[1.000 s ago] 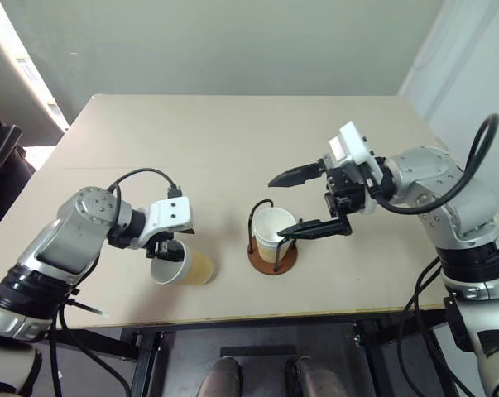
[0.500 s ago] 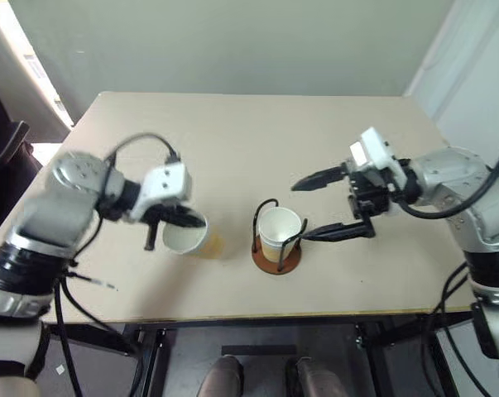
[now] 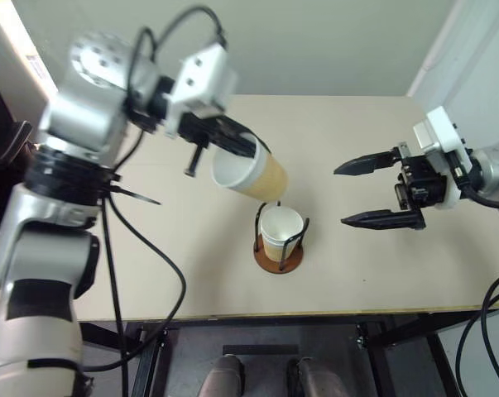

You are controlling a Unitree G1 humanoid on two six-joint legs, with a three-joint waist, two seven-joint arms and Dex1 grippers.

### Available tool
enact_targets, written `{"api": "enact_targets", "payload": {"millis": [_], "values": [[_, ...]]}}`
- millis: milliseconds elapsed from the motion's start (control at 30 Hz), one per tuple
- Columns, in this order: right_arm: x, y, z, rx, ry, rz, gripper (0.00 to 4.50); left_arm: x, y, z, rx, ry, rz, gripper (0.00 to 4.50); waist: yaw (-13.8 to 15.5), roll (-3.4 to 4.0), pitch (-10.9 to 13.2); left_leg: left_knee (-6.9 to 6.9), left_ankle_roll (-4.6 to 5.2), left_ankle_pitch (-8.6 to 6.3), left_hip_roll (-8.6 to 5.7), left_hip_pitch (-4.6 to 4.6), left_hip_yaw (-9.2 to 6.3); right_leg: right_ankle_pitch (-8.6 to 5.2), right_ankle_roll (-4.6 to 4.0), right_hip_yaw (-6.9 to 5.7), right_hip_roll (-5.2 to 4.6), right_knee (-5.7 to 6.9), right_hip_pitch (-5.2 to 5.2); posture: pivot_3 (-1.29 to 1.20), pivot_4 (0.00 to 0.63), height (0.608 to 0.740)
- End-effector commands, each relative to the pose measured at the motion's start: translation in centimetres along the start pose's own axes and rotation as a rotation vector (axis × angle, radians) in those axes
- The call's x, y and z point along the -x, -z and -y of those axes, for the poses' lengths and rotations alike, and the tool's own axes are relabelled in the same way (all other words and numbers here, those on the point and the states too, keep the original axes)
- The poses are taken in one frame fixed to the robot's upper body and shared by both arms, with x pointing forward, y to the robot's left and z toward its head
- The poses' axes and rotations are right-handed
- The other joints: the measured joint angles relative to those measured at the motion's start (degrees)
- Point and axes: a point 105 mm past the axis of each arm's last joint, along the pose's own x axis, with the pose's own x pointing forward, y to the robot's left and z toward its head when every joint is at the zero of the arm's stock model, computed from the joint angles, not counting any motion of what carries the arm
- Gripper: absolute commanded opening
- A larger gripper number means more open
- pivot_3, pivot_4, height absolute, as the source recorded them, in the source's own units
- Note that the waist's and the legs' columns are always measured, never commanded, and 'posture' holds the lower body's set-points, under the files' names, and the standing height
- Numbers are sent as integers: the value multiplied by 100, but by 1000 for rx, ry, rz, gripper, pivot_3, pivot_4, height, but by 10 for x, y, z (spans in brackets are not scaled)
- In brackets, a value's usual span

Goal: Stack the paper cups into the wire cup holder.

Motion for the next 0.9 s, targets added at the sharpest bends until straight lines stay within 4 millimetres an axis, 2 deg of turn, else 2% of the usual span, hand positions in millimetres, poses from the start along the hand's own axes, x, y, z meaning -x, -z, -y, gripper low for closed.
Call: {"api": "enact_targets", "payload": {"millis": [33, 233, 667, 900], "values": [[4, -13, -8, 44, 17, 9, 4500, -5, -10, -4, -95, 80, -29, 20, -6, 1, 1, 3, 1, -1, 0, -4, 3, 1, 5, 1, 0, -3, 0, 0, 150, 740], [6, -11, -12, 29, 53, -1, 4500, -20, -2, -10, -130, 141, -71, 20, 5, 3, 1, 49, 25, -17, -2, -19, 11, -12, 42, 7, 1, -3, 7, 0, 150, 740], [10, -8, -20, 1, 99, -19, 4500, -47, 6, 7, -146, 272, -59, 20, 74, 3, 1, 112, 59, -41, -19, -62, 17, -8, 97, 12, -14, -17, 6, 0, 150, 740], [10, -12, -27, -1, 84, -1, 4500, -59, 8, 2, -122, 274, -45, 20, 86, 4, 1, 154, 69, -47, -22, -83, 18, -2, 118, 12, -14, -15, 6, 0, 150, 740]]}}
